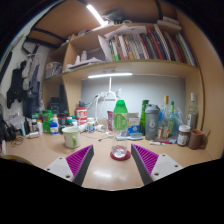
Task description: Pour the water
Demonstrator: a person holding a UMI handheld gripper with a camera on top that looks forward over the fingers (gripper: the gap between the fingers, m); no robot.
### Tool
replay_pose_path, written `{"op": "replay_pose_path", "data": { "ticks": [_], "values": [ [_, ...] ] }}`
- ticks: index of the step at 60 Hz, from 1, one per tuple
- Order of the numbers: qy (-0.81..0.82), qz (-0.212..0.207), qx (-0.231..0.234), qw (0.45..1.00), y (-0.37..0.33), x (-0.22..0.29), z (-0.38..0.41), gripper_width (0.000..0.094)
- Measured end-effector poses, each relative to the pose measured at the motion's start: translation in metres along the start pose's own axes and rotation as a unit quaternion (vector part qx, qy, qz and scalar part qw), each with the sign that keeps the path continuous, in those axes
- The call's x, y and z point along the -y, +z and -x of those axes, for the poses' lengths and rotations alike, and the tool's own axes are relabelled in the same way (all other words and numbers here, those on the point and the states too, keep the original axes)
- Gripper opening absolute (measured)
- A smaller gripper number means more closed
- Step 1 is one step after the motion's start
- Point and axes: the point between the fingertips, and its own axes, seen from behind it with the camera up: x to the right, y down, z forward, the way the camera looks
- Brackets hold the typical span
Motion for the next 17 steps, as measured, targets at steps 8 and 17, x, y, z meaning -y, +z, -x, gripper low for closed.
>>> {"op": "replay_pose_path", "data": {
  "ticks": [8,17],
  "values": [
    [-0.019,-0.01,0.007,1.0,-0.062,-0.005,0.021,0.0843],
    [-0.028,-0.022,0.019,0.999,-0.12,-0.011,0.044,0.0843]
  ]
}}
